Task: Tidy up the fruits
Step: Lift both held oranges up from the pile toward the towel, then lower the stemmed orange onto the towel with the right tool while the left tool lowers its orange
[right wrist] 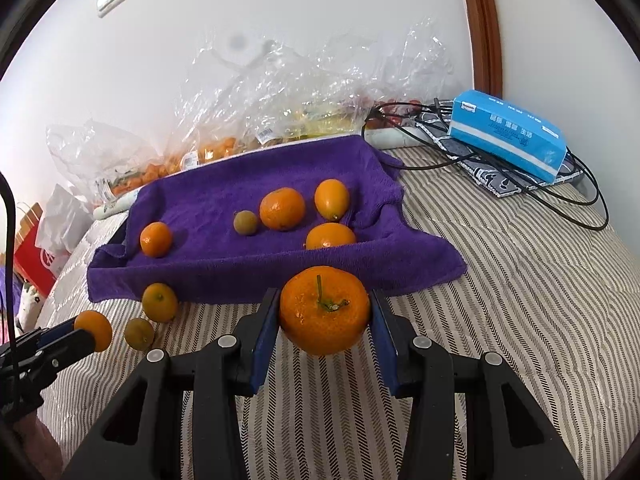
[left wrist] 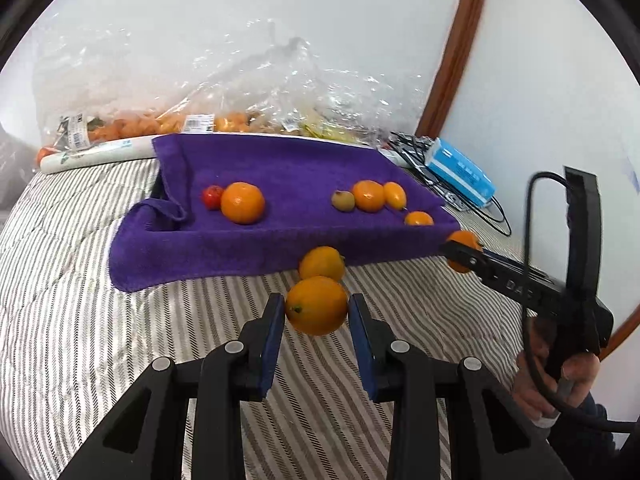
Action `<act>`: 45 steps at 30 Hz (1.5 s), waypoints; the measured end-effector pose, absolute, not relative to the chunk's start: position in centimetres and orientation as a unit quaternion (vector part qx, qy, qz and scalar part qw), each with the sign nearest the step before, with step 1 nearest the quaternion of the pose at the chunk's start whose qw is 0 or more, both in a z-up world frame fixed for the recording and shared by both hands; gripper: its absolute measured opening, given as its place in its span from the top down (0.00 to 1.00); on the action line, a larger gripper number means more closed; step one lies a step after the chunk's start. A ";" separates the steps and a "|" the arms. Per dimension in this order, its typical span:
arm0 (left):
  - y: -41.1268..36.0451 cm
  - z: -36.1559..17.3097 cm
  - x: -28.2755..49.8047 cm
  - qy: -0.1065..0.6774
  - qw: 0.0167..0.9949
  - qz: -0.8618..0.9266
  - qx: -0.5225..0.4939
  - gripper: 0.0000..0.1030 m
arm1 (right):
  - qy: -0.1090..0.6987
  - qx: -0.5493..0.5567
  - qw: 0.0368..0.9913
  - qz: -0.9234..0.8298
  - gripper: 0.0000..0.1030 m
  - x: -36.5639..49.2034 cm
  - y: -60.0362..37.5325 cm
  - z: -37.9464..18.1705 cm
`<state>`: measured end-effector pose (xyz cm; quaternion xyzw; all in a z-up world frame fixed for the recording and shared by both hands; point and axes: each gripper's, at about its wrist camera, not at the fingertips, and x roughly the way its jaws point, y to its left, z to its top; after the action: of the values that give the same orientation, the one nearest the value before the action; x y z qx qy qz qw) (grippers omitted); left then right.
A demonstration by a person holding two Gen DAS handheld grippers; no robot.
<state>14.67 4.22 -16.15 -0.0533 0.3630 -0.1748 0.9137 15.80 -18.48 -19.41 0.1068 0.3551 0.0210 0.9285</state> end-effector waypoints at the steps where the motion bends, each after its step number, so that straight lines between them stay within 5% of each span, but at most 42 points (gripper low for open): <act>1: 4.2 -16.2 14.8 0.363 0.914 -0.172 -0.054 0.70 | 0.353 0.108 0.929 0.021 0.57 15.7 -18.5 -19.4; 45: 6.5 -15.6 15.2 0.330 0.934 -0.108 -0.086 0.70 | 0.281 0.019 0.947 0.152 0.57 15.2 -14.6 -14.6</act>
<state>15.18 6.51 -15.65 -0.0858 0.3304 -0.1080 0.9337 15.20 -14.62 -14.62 0.0191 0.2814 0.1523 0.9472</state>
